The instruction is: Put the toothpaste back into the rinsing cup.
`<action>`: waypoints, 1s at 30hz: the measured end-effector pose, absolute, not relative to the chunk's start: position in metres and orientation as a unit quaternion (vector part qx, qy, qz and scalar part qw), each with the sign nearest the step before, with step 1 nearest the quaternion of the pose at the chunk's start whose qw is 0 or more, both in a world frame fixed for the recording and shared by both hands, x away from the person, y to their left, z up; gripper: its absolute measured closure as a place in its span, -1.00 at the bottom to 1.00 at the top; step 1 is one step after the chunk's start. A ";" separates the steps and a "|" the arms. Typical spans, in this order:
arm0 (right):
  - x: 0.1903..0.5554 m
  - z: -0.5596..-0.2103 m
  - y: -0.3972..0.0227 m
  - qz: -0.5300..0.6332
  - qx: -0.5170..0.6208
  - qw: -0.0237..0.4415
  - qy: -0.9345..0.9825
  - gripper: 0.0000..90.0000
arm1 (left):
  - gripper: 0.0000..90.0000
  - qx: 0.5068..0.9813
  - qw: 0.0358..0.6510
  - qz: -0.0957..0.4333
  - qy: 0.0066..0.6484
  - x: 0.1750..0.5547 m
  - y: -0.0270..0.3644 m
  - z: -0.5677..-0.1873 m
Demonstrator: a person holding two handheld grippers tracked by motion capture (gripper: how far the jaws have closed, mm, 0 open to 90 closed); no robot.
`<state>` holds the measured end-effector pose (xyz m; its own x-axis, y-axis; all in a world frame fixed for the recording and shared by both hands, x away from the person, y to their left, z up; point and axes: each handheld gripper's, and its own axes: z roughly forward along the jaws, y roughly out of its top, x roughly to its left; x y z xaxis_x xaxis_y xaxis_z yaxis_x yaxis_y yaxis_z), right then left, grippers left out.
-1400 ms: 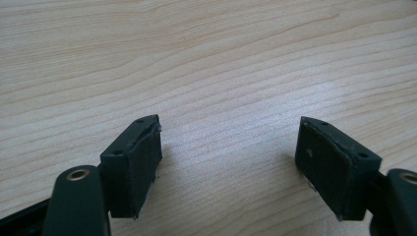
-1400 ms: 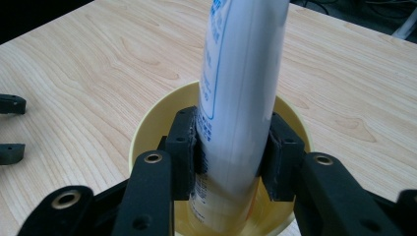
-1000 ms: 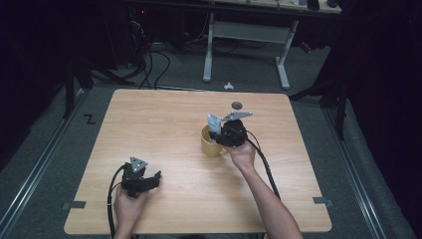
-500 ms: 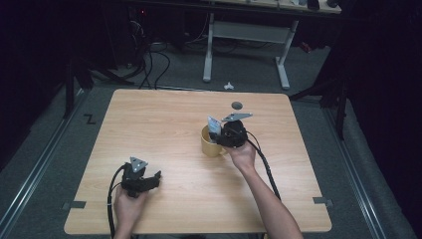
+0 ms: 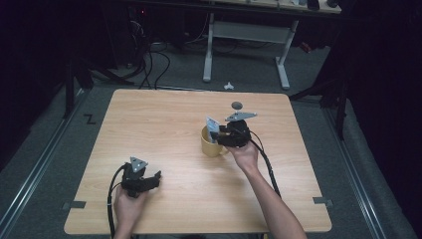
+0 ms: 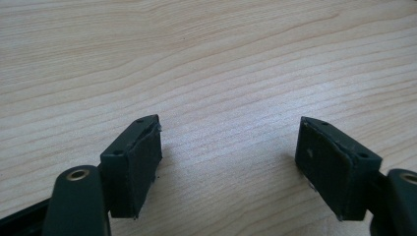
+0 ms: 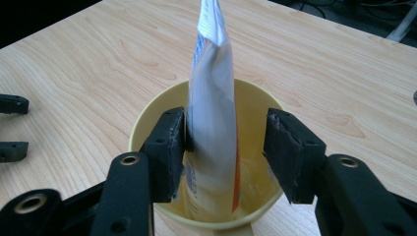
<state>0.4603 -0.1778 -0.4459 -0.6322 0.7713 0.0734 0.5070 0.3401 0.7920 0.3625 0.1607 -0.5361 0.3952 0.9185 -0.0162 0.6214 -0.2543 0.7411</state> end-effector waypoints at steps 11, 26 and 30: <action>0.450 -0.442 -0.187 0.425 0.395 0.166 0.798 0.05 | -0.42 0.762 0.343 0.217 0.505 0.363 0.161 -0.536; 0.441 -0.436 -0.196 0.433 0.394 0.176 0.791 0.06 | -0.42 0.762 0.343 0.217 0.505 0.363 0.161 -0.536; 0.438 -0.435 -0.199 0.436 0.397 0.177 0.788 0.06 | -0.42 0.762 0.343 0.217 0.506 0.363 0.161 -0.536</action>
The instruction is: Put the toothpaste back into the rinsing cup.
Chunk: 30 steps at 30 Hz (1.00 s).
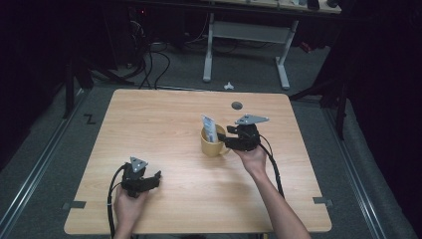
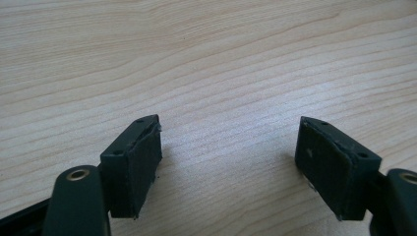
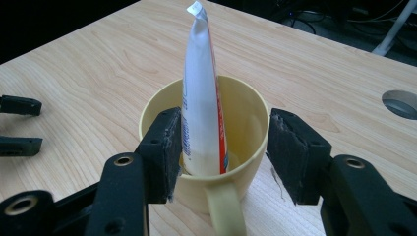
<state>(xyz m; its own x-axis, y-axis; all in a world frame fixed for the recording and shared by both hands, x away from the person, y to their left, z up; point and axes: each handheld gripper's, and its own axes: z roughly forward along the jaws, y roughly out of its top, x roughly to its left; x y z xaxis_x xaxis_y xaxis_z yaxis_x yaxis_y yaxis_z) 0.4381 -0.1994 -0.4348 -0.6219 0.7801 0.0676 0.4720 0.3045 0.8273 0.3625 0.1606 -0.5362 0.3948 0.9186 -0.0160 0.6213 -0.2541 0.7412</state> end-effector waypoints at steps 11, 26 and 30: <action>0.430 -0.429 -0.212 0.444 0.400 0.183 0.780 0.08 | -0.42 0.761 0.343 0.217 0.506 0.363 0.161 -0.536; 0.417 -0.418 -0.242 0.458 0.420 0.189 0.760 0.09 | -0.42 0.761 0.343 0.217 0.506 0.363 0.160 -0.536; 0.413 -0.416 -0.250 0.463 0.427 0.193 0.753 0.10 | -0.42 0.761 0.343 0.217 0.506 0.363 0.160 -0.536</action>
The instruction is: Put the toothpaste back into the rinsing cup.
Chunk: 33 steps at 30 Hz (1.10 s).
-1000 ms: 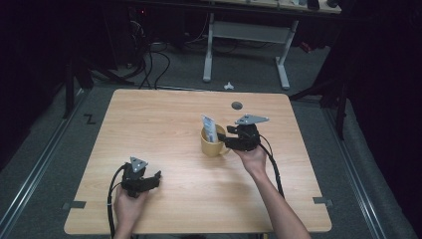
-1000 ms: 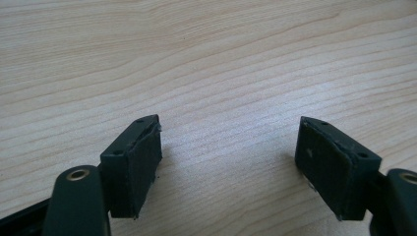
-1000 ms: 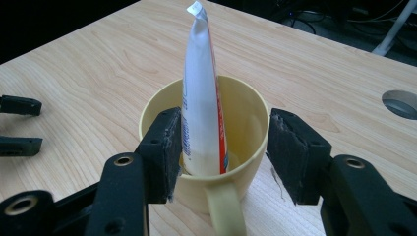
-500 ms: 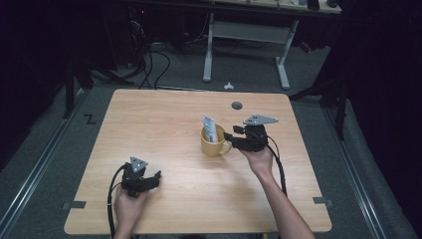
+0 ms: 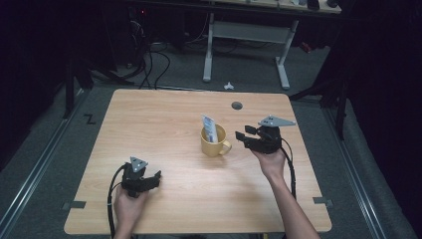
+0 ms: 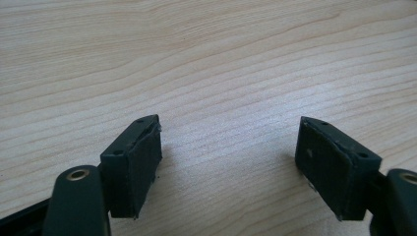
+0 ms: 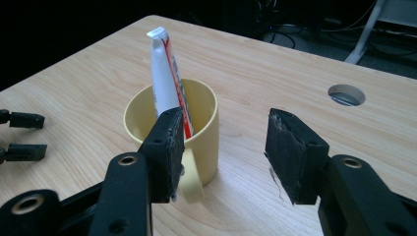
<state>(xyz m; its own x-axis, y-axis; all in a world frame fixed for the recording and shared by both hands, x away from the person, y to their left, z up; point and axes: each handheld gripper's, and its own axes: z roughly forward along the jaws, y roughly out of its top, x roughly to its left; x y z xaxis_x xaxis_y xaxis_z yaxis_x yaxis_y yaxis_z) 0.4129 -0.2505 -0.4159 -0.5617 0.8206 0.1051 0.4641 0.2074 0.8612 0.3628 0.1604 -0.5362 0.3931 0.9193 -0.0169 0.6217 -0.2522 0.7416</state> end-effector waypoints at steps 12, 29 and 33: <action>0.403 -0.414 -0.272 0.473 0.438 0.188 0.741 0.10 | -0.42 0.761 0.343 0.217 0.506 0.363 0.160 -0.536; 0.392 -0.418 -0.299 0.481 0.463 0.188 0.720 0.10 | -0.42 0.761 0.343 0.217 0.507 0.363 0.160 -0.536; 0.389 -0.420 -0.301 0.483 0.466 0.190 0.717 0.10 | -0.42 0.761 0.343 0.217 0.507 0.363 0.160 -0.536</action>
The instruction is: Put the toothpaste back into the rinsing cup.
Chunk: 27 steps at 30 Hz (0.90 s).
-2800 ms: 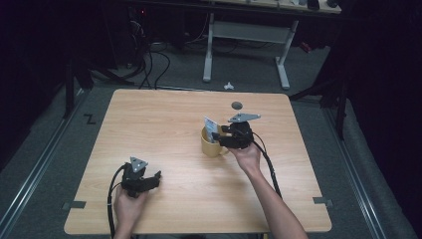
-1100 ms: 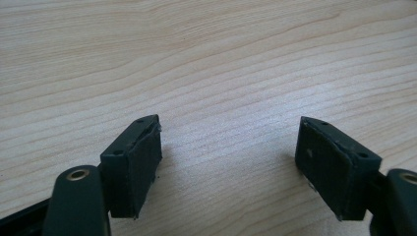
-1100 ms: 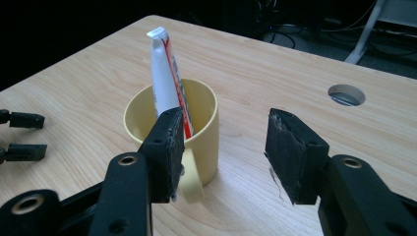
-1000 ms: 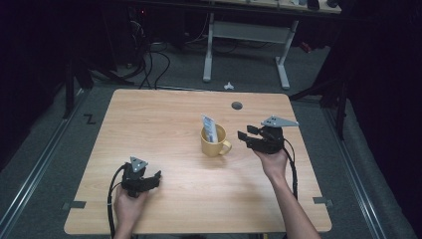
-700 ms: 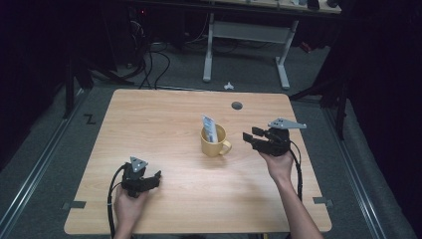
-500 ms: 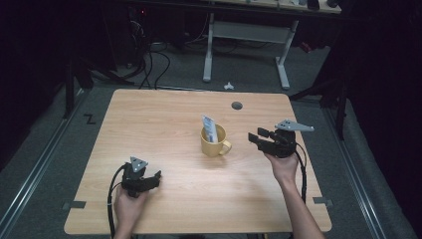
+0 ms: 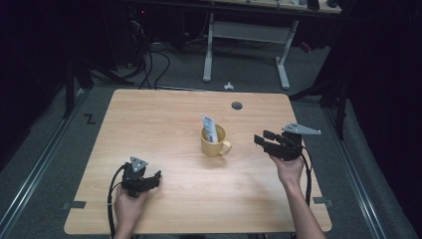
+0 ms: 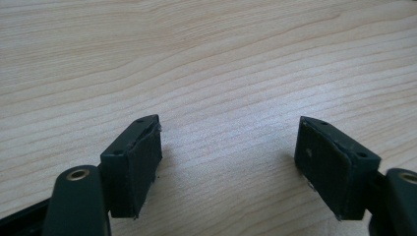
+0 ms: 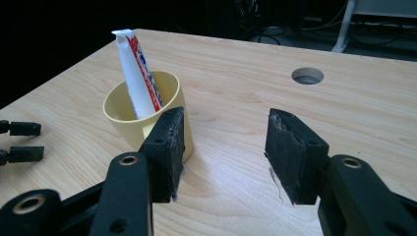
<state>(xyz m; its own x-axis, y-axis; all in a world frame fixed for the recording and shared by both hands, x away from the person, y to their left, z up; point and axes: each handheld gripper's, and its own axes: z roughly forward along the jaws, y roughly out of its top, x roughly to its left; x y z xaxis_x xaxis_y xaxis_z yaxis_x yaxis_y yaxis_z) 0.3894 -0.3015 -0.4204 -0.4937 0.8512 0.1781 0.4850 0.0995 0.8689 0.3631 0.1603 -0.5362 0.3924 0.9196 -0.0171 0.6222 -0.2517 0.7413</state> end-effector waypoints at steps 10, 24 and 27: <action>0.383 -0.426 -0.312 0.487 0.474 0.191 0.708 0.10 | -0.42 0.761 0.343 0.217 0.507 0.363 0.160 -0.536; 0.376 -0.434 -0.328 0.492 0.486 0.194 0.695 0.10 | -0.42 0.761 0.342 0.217 0.507 0.363 0.160 -0.536; 0.374 -0.436 -0.330 0.493 0.484 0.199 0.695 0.10 | -0.42 0.761 0.342 0.217 0.507 0.363 0.160 -0.536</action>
<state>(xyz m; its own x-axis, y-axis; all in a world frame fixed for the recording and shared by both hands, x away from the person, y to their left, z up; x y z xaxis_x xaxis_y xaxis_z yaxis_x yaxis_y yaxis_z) 0.3742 -0.3296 -0.4356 -0.4514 0.8695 0.2008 0.4770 0.0449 0.8778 0.3633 0.1601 -0.5361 0.3922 0.9197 -0.0156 0.6227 -0.2530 0.7404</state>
